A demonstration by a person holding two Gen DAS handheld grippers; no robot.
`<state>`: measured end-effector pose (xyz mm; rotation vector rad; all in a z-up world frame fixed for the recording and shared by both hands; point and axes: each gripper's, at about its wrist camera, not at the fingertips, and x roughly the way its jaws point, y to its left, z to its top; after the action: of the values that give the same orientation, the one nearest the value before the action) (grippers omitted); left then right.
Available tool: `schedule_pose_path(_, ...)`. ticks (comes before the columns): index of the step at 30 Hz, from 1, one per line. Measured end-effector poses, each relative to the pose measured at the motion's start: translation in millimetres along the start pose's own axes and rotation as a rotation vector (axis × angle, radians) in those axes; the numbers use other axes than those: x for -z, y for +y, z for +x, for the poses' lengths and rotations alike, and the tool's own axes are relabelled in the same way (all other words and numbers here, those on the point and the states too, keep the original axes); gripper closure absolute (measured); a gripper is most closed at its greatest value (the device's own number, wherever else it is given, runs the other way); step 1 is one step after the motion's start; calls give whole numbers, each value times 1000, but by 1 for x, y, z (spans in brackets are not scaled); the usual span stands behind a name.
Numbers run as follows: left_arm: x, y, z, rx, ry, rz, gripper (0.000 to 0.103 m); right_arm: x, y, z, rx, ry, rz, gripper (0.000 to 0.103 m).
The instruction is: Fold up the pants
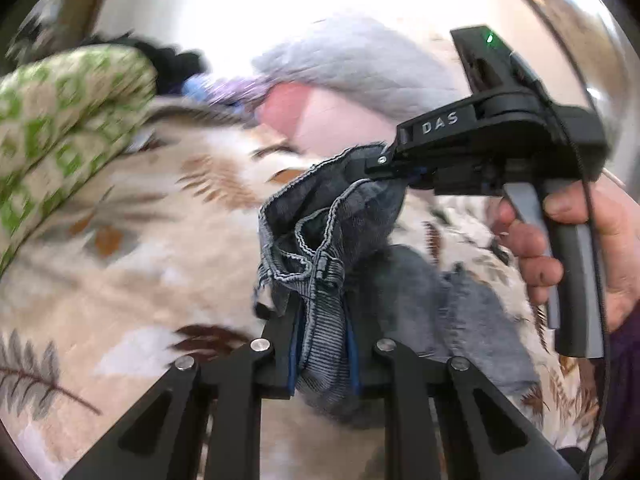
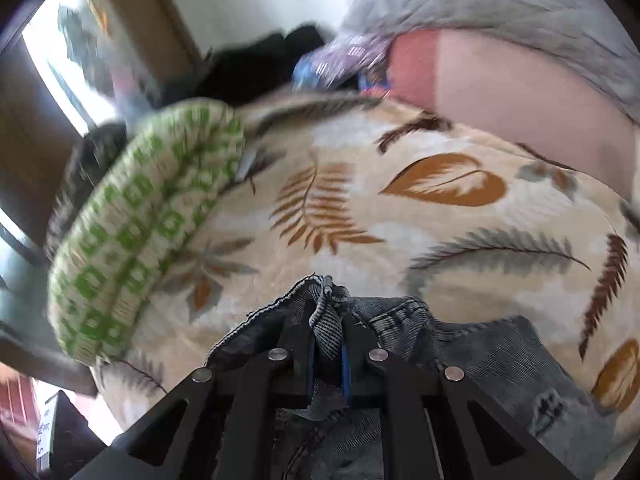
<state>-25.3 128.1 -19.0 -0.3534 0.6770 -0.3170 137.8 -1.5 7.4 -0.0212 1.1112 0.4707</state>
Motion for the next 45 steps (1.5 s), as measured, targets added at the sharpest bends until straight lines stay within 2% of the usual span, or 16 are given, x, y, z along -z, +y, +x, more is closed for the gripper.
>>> schedule_pose_path(4, 4, -42, -5, 121, -21, 128, 87, 20, -32, -43, -42, -115, 69, 94)
schedule_pose_path(7, 7, -71, -7, 188, -18, 163, 87, 36, -61, -71, -80, -176, 123, 94)
schedule_pose_path(10, 8, -93, -1, 217, -11, 187, 88, 50, -91, -93, -105, -214, 171, 94)
schedule_pose_path(13, 9, -119, 13, 268, 32, 193, 88, 63, -124, -113, -120, -249, 226, 94)
schedule_pose_path(22, 14, -210, 51, 347, 125, 308, 90, 112, -222, -148, -191, -376, 416, 94)
schedule_pose_path(25, 16, -236, 57, 360, 141, 336, 90, 124, -248, -156, -228, -419, 459, 94)
schedule_pose_path(32, 37, -290, 82, 380, 192, 374, 90, 152, -306, -167, -272, -442, 560, 93)
schedule_pose_path(34, 46, -302, 91, 356, 207, 415, 90, 161, -318, -167, -266, -434, 573, 94)
schedule_pose_path(39, 66, -310, 113, 296, 262, 428, 90, 182, -346, -146, -287, -365, 641, 93)
schedule_pose_path(45, 79, -317, 122, 231, 284, 450, 90, 190, -357, -135, -289, -331, 656, 93)
